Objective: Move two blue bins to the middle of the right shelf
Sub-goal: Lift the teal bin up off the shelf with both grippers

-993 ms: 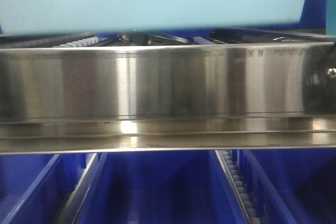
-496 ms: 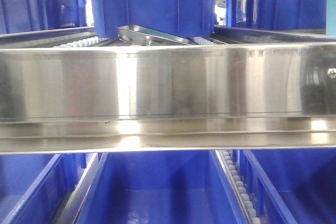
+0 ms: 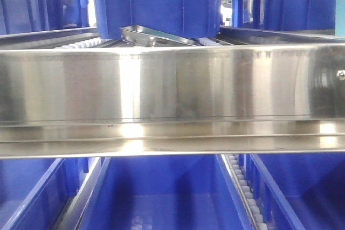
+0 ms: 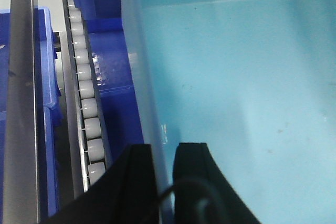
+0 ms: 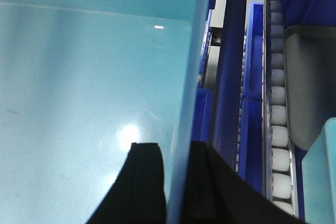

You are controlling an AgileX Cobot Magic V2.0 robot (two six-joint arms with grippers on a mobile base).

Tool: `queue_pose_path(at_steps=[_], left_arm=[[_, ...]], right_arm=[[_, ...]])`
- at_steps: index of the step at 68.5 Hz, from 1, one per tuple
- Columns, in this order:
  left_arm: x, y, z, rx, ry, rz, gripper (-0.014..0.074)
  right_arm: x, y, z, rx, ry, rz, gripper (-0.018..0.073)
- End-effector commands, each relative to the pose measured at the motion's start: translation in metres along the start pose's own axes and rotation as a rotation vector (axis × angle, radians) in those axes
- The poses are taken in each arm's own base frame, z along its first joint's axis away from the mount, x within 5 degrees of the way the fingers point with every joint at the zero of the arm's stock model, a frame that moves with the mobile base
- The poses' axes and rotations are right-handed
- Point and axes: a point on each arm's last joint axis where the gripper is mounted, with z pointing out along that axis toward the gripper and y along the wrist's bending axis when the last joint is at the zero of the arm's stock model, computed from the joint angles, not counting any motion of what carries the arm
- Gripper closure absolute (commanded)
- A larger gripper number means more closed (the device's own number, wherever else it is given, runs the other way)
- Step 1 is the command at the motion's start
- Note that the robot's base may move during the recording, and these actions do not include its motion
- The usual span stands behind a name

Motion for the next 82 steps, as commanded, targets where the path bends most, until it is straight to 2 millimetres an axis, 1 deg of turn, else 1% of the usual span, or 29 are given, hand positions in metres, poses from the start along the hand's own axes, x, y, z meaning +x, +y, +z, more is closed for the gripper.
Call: queue_pose_path(at_steps=[1, 46, 82], left_arm=[[-0.003, -0.003, -0.009, 0.034, -0.044, 0.004, 0.0707], [-0.005, -0.003, -0.009, 0.036, -0.063, 0.004, 0.0707], [-0.005, -0.003, -0.009, 0.032, -0.063, 0.005, 0.0707]], right_arm=[[-0.008, 0.001, -0.011, -0.012, -0.095, -0.017, 0.0712], [-0.023, 0.004, -0.014, -0.038, -0.272, -0.017, 0.0712], [-0.024, 0.004, -0.015, -0.04, -0.281, -0.017, 0.0712]])
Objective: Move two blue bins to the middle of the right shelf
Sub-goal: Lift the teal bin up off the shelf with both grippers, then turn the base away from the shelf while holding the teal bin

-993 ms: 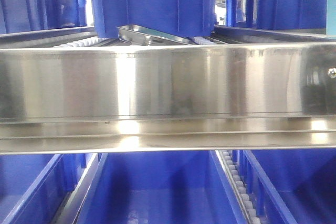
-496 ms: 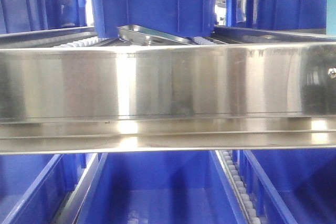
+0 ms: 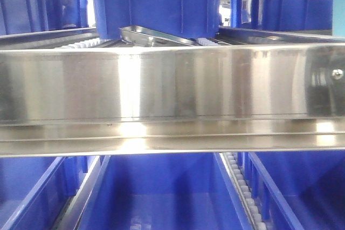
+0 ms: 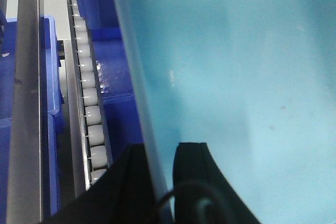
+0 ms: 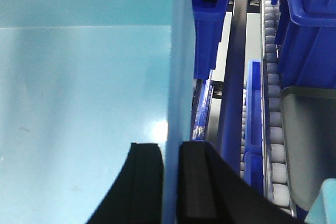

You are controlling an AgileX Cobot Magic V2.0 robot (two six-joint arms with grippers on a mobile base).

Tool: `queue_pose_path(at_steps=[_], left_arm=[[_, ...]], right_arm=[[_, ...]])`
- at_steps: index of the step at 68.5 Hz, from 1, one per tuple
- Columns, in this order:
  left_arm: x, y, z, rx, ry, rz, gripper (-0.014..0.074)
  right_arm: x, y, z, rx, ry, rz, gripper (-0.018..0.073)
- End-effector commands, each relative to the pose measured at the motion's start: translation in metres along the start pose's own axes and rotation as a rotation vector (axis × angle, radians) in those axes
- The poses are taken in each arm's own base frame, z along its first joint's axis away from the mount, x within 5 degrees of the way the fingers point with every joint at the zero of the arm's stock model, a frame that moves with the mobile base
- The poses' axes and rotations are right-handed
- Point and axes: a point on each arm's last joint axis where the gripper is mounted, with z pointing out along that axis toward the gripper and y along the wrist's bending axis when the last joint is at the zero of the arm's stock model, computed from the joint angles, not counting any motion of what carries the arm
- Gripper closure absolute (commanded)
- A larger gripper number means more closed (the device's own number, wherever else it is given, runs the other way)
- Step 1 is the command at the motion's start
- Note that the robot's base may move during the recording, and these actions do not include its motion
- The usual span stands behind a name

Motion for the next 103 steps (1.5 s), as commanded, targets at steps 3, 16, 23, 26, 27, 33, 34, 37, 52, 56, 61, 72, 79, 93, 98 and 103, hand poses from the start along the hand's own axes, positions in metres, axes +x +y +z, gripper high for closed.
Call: queue_pose_path(at_steps=[3, 16, 23, 26, 27, 33, 34, 37, 52, 56, 61, 72, 79, 93, 98, 103], left_arm=[[-0.003, -0.0035, -0.009, 0.037, -0.038, 0.003, 0.0707], [-0.003, -0.0035, -0.009, 0.037, -0.038, 0.003, 0.0707], [-0.003, -0.0035, -0.009, 0.037, -0.038, 0.003, 0.0707], [-0.003, -0.0035, -0.009, 0.037, -0.038, 0.003, 0.0707], [-0.003, -0.0035, -0.009, 0.037, -0.038, 0.003, 0.0707], [-0.003, -0.0035, -0.009, 0.037, -0.038, 0.003, 0.0707], [-0.003, -0.0035, -0.009, 0.037, -0.038, 0.003, 0.0707], [-0.003, -0.0035, -0.009, 0.037, -0.038, 0.003, 0.0707], [-0.0031, -0.0032, -0.009, 0.034, -0.039, 0.005, 0.0707], [-0.0031, -0.0032, -0.009, 0.034, -0.039, 0.005, 0.0707], [-0.0031, -0.0032, -0.009, 0.034, -0.039, 0.005, 0.0707], [-0.0031, -0.0032, -0.009, 0.034, -0.039, 0.005, 0.0707], [-0.0031, -0.0032, -0.009, 0.034, -0.039, 0.005, 0.0707], [-0.0031, -0.0032, -0.009, 0.034, -0.039, 0.005, 0.0707], [-0.0031, -0.0032, -0.009, 0.034, -0.039, 0.005, 0.0707], [-0.0031, -0.0032, -0.009, 0.034, -0.039, 0.005, 0.0707]], right_arm=[[-0.0102, 0.0028, -0.0115, -0.029, -0.101, 0.005, 0.0712], [-0.0104, 0.0028, -0.0116, -0.029, -0.103, 0.005, 0.0712], [-0.0104, 0.0028, -0.0116, -0.029, -0.103, 0.005, 0.0712], [-0.0104, 0.0028, -0.0116, -0.029, -0.103, 0.005, 0.0712], [-0.0104, 0.0028, -0.0116, -0.029, -0.103, 0.005, 0.0712], [-0.0106, 0.0028, -0.0116, -0.03, -0.105, 0.005, 0.0712], [-0.0106, 0.0028, -0.0116, -0.03, -0.105, 0.005, 0.0712], [-0.0106, 0.0028, -0.0116, -0.03, -0.105, 0.005, 0.0712], [-0.0106, 0.0028, -0.0116, -0.03, -0.105, 0.005, 0.0712], [-0.0106, 0.0028, -0.0116, -0.03, -0.105, 0.005, 0.0712], [-0.0106, 0.0028, -0.0116, -0.03, -0.105, 0.005, 0.0712], [-0.0106, 0.0028, -0.0116, -0.03, -0.105, 0.005, 0.0712], [-0.0106, 0.0028, -0.0116, -0.03, -0.105, 0.005, 0.0712], [-0.0106, 0.0028, -0.0116, -0.03, -0.105, 0.005, 0.0712], [-0.0106, 0.0028, -0.0116, -0.03, -0.105, 0.005, 0.0712], [-0.0106, 0.0028, -0.0116, -0.03, -0.105, 0.005, 0.0712]])
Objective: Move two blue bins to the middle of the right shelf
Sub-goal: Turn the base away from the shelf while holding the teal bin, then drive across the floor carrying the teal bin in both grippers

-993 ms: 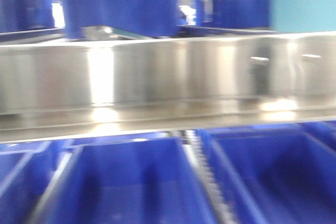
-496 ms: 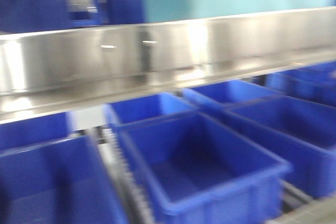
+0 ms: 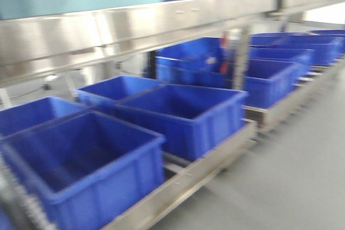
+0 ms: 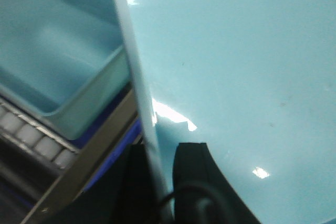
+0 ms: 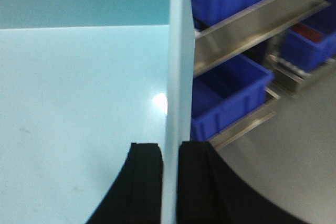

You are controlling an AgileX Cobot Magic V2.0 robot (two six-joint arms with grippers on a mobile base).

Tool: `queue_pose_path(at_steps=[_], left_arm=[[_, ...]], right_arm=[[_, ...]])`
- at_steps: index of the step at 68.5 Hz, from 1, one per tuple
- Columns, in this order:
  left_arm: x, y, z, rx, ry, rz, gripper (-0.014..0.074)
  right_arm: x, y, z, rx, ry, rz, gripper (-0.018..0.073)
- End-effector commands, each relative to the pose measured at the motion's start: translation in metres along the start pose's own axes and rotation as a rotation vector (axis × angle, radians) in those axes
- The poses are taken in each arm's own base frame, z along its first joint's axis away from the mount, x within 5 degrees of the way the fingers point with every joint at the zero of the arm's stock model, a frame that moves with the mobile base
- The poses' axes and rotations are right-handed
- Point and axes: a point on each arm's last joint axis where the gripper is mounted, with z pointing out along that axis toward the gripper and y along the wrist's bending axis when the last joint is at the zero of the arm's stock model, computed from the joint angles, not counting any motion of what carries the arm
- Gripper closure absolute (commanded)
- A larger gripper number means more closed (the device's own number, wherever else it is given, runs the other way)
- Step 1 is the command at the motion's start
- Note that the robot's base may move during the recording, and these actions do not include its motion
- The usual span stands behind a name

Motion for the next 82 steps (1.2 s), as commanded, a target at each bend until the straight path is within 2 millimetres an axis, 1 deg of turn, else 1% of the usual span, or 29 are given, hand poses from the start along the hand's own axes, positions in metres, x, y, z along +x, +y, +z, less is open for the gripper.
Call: queue_pose_path(at_steps=[1, 82], left_arm=[[-0.0031, -0.0032, -0.009, 0.034, -0.039, 0.005, 0.0707], [-0.0031, -0.003, -0.009, 0.031, -0.039, 0.006, 0.0707]], right_arm=[[-0.0098, 0.0027, -0.0115, -0.028, -0.095, 0.007, 0.0712], [-0.0098, 0.0027, -0.0115, -0.028, -0.095, 0.007, 0.0712]])
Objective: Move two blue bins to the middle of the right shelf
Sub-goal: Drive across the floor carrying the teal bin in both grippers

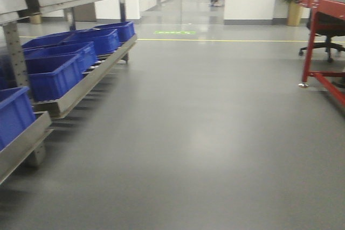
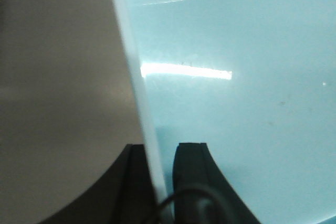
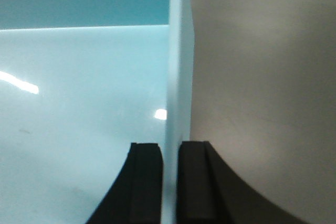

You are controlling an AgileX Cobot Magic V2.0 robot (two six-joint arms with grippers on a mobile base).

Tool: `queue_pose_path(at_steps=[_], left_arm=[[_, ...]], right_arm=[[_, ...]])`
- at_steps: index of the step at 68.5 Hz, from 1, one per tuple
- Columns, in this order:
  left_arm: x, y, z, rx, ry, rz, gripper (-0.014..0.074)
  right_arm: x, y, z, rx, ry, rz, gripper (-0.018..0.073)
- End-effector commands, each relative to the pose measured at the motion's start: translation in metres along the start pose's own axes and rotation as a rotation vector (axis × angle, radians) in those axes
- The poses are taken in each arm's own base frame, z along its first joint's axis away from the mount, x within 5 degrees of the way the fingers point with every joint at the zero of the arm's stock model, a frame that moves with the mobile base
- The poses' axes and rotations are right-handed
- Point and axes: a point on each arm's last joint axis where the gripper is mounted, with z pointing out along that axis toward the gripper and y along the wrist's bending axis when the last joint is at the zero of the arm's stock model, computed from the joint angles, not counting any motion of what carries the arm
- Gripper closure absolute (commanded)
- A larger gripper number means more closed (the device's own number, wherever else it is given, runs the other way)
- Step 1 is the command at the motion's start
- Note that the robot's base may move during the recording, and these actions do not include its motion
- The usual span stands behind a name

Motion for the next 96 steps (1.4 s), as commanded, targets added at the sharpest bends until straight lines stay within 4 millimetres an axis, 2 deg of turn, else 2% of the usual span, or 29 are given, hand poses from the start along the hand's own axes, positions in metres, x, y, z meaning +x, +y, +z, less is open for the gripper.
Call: queue_pose_path(at_steps=[1, 96], left_arm=[[-0.0031, -0.0029, -0.009, 0.03, -0.039, 0.006, 0.0707], [-0.0031, -0.0029, -0.009, 0.03, -0.039, 0.006, 0.0707]], right_arm=[[-0.0098, 0.0028, -0.0115, -0.03, -0.095, 0.008, 0.0712], [-0.0098, 0.0028, -0.0115, -0.03, -0.095, 0.008, 0.0712]])
